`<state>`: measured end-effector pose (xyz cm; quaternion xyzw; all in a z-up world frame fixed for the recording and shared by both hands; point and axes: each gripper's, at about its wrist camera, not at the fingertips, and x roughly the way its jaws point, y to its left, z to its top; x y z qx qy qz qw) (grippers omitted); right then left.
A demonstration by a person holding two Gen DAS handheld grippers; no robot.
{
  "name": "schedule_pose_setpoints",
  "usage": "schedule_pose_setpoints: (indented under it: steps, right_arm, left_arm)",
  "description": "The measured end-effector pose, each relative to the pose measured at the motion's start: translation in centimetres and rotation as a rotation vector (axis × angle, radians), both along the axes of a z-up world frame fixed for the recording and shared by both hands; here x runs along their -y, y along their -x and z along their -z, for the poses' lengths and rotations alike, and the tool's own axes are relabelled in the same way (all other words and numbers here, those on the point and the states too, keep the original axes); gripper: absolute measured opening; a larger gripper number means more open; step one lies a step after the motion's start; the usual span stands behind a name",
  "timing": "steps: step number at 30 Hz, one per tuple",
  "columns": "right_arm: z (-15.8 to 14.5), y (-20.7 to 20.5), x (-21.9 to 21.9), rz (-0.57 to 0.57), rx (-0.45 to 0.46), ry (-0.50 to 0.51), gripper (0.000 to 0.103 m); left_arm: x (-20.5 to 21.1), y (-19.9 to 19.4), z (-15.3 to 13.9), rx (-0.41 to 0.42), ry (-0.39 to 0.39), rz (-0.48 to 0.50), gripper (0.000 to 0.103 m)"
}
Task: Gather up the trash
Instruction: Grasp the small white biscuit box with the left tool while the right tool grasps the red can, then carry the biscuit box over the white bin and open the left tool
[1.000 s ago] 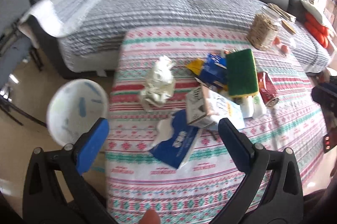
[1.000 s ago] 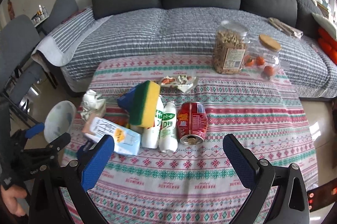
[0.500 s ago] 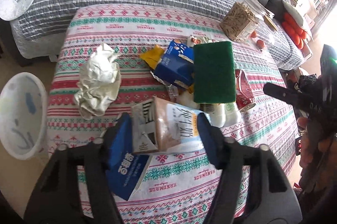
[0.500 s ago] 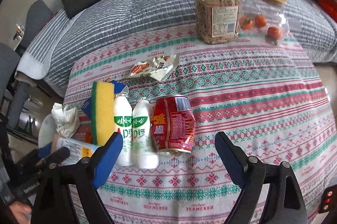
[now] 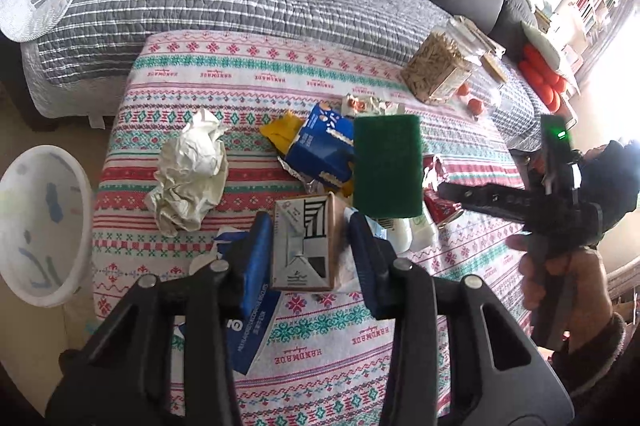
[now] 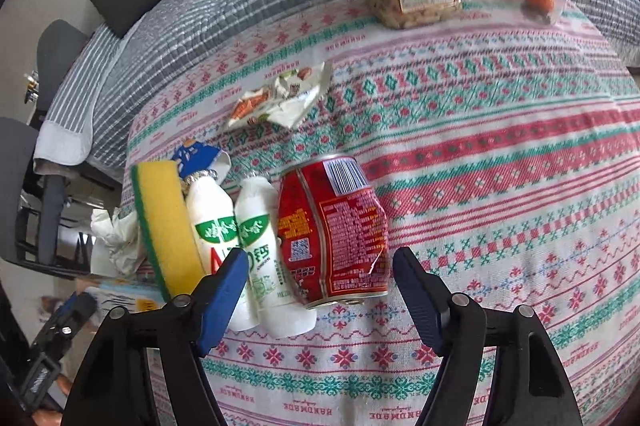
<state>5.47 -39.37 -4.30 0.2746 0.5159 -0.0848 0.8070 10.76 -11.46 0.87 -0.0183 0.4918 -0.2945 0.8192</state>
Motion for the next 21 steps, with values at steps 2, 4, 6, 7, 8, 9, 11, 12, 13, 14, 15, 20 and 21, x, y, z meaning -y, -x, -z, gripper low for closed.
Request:
schedule_pose_setpoints:
  steps: [2,4,6,7,8,9,11,12,13,14,15,20,21]
  right_arm:
    - [0.4,-0.1,0.0,0.000,-0.012,0.007,0.074]
    - [0.8,-0.3,-0.1,-0.001,-0.026,0.010,0.065]
    - [1.3,-0.4,-0.1,-0.005,-0.036,0.006,0.060]
    - [1.4,-0.4,-0.2,-0.008,-0.033,0.005,0.060]
    - [1.4,-0.4,-0.3,-0.013,-0.031,0.014,0.060]
    - [1.2,-0.3,-0.4,-0.015,-0.028,0.020,0.060]
    - [0.8,-0.1,-0.6,-0.015,-0.019,0.025,0.060]
    - [0.3,0.1,-0.6,-0.016,-0.010,0.034,0.060]
    - [0.0,0.4,-0.7,-0.017,-0.003,0.041,0.059]
    - [-0.4,0.7,-0.7,-0.018,0.005,0.050,0.059]
    - [-0.9,1.0,-0.8,-0.018,0.015,0.059,0.059]
    - [-2.3,2.2,-0.9,-0.024,0.047,0.086,0.059]
    - [-2.6,2.6,-1.0,-0.026,0.053,0.087,0.059]
  left_arm:
    - [-0.3,0.1,-0.4,0.010,0.011,-0.004,0.042]
    - [-0.5,0.2,-0.8,0.020,0.020,-0.007,0.042]
    - [-0.7,0.3,-1.1,0.031,0.025,-0.011,0.042]
    - [-0.9,0.3,-1.2,0.036,0.026,-0.015,0.042]
    - [-1.0,0.3,-1.2,0.038,0.026,-0.017,0.042]
    - [-1.2,0.4,-1.2,0.041,0.026,-0.021,0.042]
    - [-1.4,0.5,-1.4,0.048,0.028,-0.025,0.042]
    - [-1.6,0.6,-1.5,0.053,0.031,-0.027,0.042]
    - [-1.8,0.7,-1.7,0.062,0.032,-0.029,0.042]
    - [-2.0,0.8,-1.9,0.068,0.033,-0.031,0.042]
    - [-2.2,0.8,-2.0,0.073,0.033,-0.034,0.042]
    - [-3.1,1.0,-2.5,0.092,0.040,-0.054,0.042]
    - [-3.2,1.1,-2.6,0.094,0.043,-0.057,0.042]
